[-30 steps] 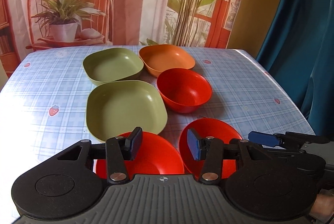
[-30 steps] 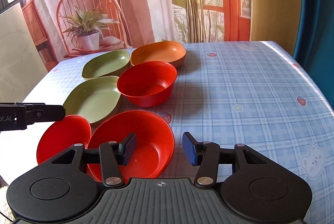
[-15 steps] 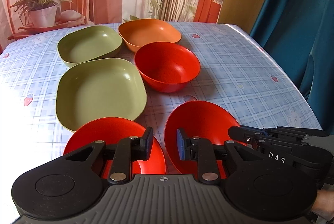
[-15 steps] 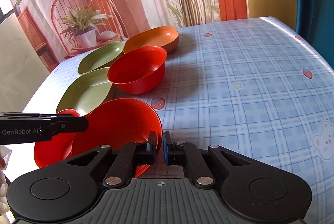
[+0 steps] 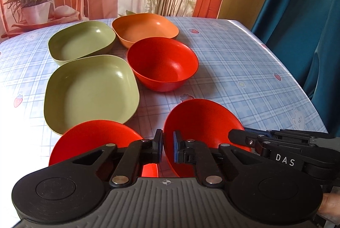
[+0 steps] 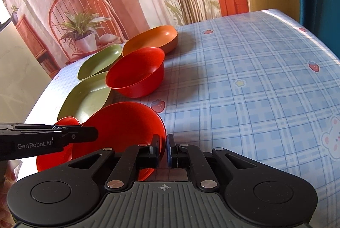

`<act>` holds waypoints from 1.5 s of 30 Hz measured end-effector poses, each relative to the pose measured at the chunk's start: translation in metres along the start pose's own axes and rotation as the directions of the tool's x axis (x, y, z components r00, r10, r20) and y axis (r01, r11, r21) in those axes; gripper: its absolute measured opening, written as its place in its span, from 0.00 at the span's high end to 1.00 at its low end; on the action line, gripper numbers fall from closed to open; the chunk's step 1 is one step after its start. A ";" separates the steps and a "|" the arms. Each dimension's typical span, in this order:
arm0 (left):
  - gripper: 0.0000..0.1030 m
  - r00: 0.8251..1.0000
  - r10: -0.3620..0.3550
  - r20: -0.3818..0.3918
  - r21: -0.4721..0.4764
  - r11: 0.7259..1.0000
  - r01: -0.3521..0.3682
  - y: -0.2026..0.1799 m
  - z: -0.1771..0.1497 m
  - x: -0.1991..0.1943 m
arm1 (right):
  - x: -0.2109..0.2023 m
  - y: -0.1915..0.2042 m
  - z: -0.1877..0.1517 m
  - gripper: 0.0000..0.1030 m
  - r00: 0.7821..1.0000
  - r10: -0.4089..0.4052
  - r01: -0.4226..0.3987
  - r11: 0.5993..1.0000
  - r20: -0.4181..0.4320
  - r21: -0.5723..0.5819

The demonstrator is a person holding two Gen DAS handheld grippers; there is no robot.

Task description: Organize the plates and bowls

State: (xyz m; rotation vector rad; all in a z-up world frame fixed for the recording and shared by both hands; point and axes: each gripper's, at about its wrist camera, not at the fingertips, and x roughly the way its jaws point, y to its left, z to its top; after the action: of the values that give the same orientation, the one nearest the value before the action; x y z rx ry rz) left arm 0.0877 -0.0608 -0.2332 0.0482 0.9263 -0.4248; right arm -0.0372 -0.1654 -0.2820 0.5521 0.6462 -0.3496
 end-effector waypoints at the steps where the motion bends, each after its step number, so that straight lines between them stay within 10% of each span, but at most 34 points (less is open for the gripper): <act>1: 0.90 1.000 -0.002 0.001 0.001 1.000 0.002 -0.001 0.000 0.000 | 0.000 0.000 0.000 0.86 1.000 0.007 -0.007 1.000 -0.013 0.012; 45: 0.89 0.989 0.010 0.147 -0.014 1.000 -0.008 0.009 0.056 -0.011 | 0.000 0.017 0.082 0.94 0.993 0.020 -0.011 0.997 0.117 -0.076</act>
State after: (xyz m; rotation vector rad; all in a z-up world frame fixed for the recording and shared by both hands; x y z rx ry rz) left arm 0.1283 -0.0614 -0.1917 0.0089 0.7833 -0.4081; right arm 0.0088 -0.1991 -0.2211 0.4612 0.5388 -0.3390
